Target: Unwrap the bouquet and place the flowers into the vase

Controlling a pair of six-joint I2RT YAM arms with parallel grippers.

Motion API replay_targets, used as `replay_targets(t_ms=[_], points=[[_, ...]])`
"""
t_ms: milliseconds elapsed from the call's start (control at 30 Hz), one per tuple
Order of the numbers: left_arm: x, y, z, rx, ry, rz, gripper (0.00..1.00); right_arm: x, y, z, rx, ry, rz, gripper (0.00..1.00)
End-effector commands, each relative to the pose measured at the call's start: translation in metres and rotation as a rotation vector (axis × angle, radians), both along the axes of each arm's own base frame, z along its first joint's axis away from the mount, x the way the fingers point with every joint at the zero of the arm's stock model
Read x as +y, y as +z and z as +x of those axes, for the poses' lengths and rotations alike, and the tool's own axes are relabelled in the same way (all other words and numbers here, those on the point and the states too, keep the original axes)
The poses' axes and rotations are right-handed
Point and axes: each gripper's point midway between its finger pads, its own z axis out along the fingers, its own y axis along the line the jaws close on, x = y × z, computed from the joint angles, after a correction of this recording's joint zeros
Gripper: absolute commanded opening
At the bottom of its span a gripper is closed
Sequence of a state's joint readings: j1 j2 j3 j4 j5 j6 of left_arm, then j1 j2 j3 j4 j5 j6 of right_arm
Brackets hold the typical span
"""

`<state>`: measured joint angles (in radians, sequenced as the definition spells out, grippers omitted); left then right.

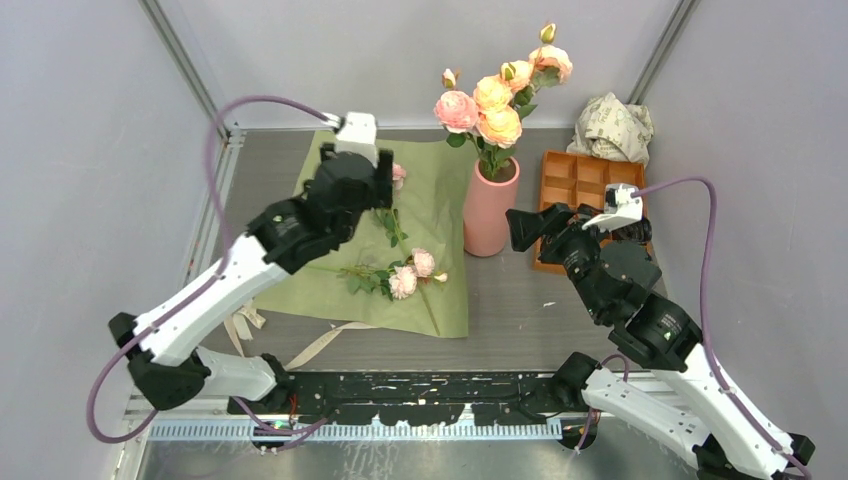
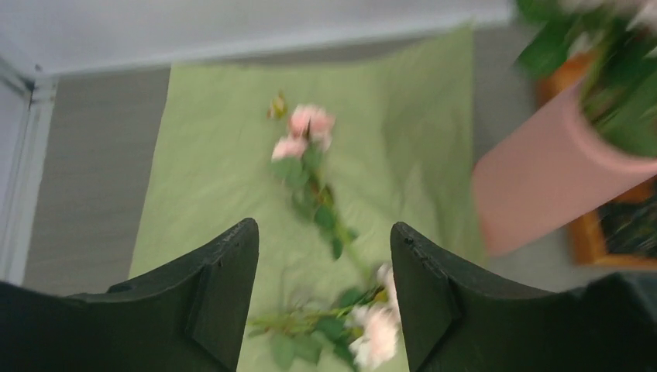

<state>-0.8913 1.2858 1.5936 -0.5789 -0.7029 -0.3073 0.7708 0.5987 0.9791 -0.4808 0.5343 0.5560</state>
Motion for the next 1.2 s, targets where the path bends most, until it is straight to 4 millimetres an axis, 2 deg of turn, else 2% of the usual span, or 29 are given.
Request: replay_targets(t_ms=[0,100,233,300,433,567,733,867,1033,1167], points=[[0.002,-0.084,0.001,0.157,-0.027,0.173,0.63,0.025,0.044,-0.007,-0.087,0.141,0.053,1.00],[-0.007,-0.131,-0.003,0.241,-0.128,0.318,0.63,0.031,0.046,-0.007,-0.082,0.168,0.057,0.99],[-0.005,-0.179,-0.001,0.329,-0.228,0.415,0.72,0.035,0.038,-0.009,-0.062,0.183,0.073,0.99],[-0.010,-0.198,-0.002,0.408,-0.341,0.340,0.74,0.035,0.036,-0.010,-0.055,0.185,0.085,0.99],[-0.019,-0.222,-0.003,0.550,-0.548,0.162,0.75,0.033,0.028,-0.013,-0.043,0.184,0.097,1.00],[-0.019,-0.248,-0.001,0.687,-0.625,0.190,0.74,0.028,0.019,-0.014,-0.032,0.163,0.102,0.99],[-0.023,-0.293,-0.006,0.903,-0.749,0.236,0.65,0.026,0.014,-0.017,-0.028,0.166,0.108,0.99],[-0.024,-0.316,-0.011,0.954,-0.780,0.236,0.61,0.022,0.012,-0.019,-0.025,0.160,0.104,0.99],[-0.014,-0.320,-0.015,0.943,-0.742,0.261,0.61,0.016,0.008,-0.019,-0.025,0.136,0.092,1.00],[-0.005,-0.335,-0.019,0.991,-0.703,0.289,0.61,0.023,0.007,-0.016,-0.020,0.152,0.092,0.99]])
